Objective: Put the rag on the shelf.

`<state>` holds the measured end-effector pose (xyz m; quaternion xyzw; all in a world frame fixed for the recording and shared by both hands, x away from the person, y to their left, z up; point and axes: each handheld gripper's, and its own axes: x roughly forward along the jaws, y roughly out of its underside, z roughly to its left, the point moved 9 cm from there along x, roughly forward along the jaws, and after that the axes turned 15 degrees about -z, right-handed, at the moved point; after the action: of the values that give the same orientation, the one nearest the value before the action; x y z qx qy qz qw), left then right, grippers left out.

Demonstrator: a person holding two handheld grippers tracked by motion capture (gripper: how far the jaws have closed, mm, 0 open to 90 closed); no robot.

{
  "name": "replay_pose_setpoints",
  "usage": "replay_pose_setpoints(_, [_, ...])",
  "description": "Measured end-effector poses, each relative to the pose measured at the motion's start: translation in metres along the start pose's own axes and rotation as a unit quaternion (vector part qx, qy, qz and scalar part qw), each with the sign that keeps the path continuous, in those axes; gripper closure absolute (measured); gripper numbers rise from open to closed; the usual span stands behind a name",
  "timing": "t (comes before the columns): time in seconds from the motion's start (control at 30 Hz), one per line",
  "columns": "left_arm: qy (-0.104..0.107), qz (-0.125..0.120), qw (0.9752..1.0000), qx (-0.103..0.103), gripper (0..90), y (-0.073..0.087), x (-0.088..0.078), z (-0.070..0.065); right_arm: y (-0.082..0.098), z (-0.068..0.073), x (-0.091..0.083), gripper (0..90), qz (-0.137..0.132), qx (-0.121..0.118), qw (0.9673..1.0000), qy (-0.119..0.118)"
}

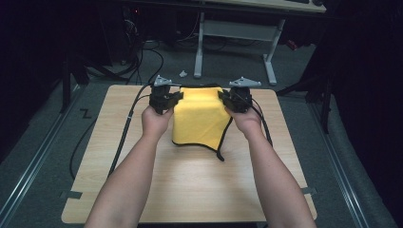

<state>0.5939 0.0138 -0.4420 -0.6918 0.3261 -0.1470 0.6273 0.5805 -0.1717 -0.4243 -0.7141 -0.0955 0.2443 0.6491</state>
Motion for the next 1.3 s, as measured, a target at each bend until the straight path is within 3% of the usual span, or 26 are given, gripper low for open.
replay_pose_setpoints(0.13, [0.003,0.006,0.9999,-0.011,85.8,0.007,0.001,0.002,0.01,-0.001,0.002,80.7,0.012,0.01,0.9999,-0.004])
replay_pose_setpoints(0.43, [0.013,0.015,0.9993,-0.032,85.8,0.022,0.002,0.004,0.019,-0.005,0.002,79.3,0.012,0.063,0.9975,-0.028])
replay_pose_setpoints(0.6, [0.019,0.015,0.9984,-0.051,85.8,0.032,0.003,0.005,0.022,-0.006,0.002,79.7,0.01,0.075,0.9965,-0.035])
replay_pose_setpoints(0.8, [0.023,0.019,0.9979,-0.058,85.8,0.04,0.004,0.004,0.025,-0.007,0.002,80.5,0.01,0.084,0.9955,-0.043])
replay_pose_setpoints(1.3, [0.033,0.021,0.9957,-0.084,85.8,0.05,0.005,0.003,0.039,-0.012,0.004,80.4,0.009,0.132,0.989,-0.064])
